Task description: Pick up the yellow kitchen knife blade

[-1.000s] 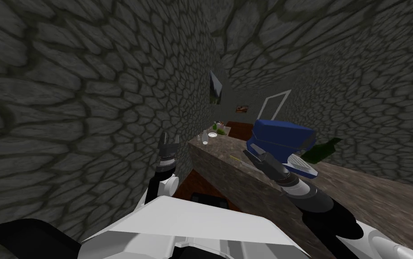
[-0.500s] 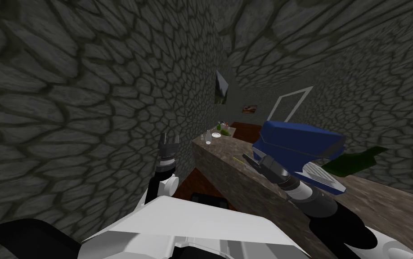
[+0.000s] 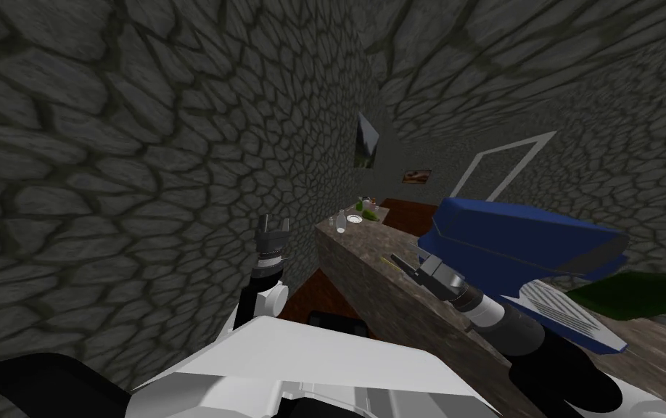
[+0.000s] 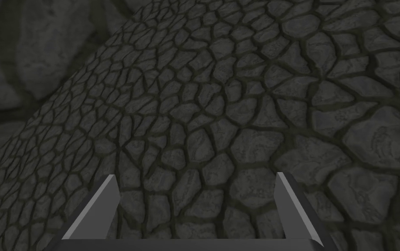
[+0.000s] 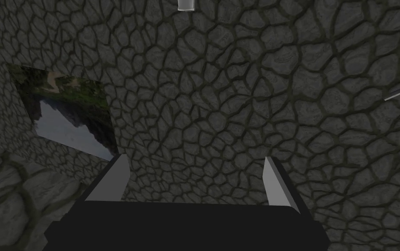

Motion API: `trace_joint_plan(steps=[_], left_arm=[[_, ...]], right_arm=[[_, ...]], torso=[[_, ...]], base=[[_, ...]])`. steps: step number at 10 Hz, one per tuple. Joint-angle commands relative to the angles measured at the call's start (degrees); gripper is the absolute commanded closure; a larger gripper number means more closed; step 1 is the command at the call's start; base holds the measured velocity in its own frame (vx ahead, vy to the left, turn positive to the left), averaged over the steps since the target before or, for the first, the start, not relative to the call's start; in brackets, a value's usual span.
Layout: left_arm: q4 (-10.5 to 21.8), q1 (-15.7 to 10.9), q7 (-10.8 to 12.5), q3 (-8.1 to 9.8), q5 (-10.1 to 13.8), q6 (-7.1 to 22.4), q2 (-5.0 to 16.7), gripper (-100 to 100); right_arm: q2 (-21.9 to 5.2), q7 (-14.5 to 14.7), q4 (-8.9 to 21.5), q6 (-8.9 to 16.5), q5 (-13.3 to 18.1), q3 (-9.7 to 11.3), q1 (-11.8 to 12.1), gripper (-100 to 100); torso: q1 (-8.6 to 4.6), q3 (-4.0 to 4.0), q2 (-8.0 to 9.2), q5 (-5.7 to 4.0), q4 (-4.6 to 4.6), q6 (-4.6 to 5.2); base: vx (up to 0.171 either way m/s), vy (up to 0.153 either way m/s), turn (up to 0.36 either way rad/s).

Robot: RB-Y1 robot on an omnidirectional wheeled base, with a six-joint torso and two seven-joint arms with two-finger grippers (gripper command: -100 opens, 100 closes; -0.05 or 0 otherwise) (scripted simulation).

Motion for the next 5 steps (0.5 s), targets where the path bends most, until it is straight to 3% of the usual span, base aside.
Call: trace_joint_plan(steps=[1,2,3,4,5], left_arm=[[0.0,0.0,0.0,0.0,0.0,0.0,0.0,0],[0.0,0.0,0.0,-0.01,0.0,0.0,0.0,0],[0.0,0.0,0.0,0.0,0.0,0.0,0.0,0],[0.0,0.0,0.0,0.0,0.0,0.0,0.0,0],[0.0,0.0,0.0,-0.01,0.0,0.0,0.0,0]], right_arm=[[0.2,-1.8,-0.5,-2.0,2.9,-1.9,1.1,-100],[0.2,-1.8,-0.5,-2.0,4.6,-1.9,1.1,-100],[0.2,-1.8,-0.5,-2.0,5.5,-1.9,1.1,-100],[0.4,-3.5,-0.7,-4.1,7.9,-3.5,2.0,-100],[0.4,-3.5,-0.7,-4.1,9.3,-3.5,2.0,-100]], torso=[[0.0,0.0,0.0,0.0,0.0,0.0],[-0.01,0.0,0.01,0.01,0.0,-0.06],[-0.04,0.01,0.01,-0.01,0.0,-0.02],[0.01,0.01,0.01,0.0,0.0,0.02],[-0.05,0.02,0.03,0.0,0.0,-0.05]], base=[[-0.006,-0.034,0.355],[-0.011,-0.045,0.3],[-0.008,-0.029,0.013],[-0.015,-0.044,0.336],[-0.013,-0.052,0.294]])
